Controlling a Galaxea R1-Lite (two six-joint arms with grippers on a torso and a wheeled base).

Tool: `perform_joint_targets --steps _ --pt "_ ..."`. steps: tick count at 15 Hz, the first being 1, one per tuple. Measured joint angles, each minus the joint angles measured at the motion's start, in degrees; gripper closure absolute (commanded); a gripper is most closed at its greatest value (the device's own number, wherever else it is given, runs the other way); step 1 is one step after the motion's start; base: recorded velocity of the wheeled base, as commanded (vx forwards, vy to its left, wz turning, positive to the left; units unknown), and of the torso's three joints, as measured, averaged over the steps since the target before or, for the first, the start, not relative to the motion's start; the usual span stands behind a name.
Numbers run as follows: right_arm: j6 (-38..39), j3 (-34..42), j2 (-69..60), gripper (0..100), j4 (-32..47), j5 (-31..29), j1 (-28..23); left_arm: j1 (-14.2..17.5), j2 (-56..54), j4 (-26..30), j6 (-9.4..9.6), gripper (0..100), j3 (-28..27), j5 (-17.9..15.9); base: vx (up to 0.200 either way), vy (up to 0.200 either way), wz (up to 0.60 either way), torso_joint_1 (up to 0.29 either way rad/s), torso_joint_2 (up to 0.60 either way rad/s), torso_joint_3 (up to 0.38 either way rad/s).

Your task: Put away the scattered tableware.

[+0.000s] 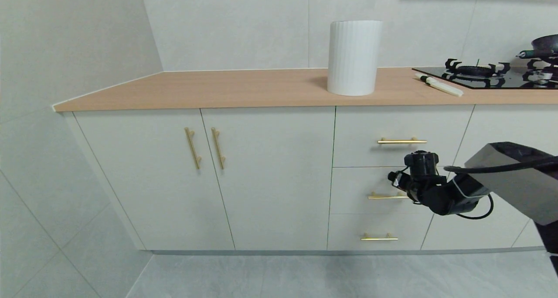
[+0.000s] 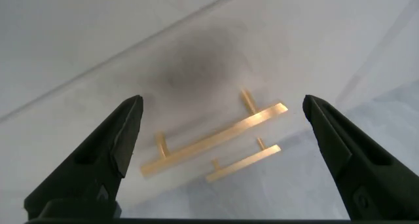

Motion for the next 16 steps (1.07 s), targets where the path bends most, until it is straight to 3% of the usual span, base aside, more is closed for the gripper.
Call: perform_joint_targets --steps 5,11,13,16 --pt "-1.5 17.8 -22.9 0 -0.1 0.9 0.4 0.0 0.0 0.0 0.02 0 0.0 0.0 0.0 0.0 0.0 0.0 0.0 0.0" --pt "-11.4 38.1 -64.5 0 2.4 0.7 -2.0 0.0 0.0 0.0 0.02 0 0.0 0.0 0.0 0.0 0.0 0.0 0.0 0.0" --pt "-15.1 43.1 -78.9 0 7.3 0.7 -2.6 0.0 0.0 0.0 0.02 0 0.0 0.0 0.0 0.0 0.0 0.0 0.0 0.0" --pt "-19.8 47.4 -100.3 0 22.3 0.8 -3.2 0.0 0.0 0.0 0.0 0 0.0 0.0 0.0 0.0 0.0 0.0 0.0 0.0"
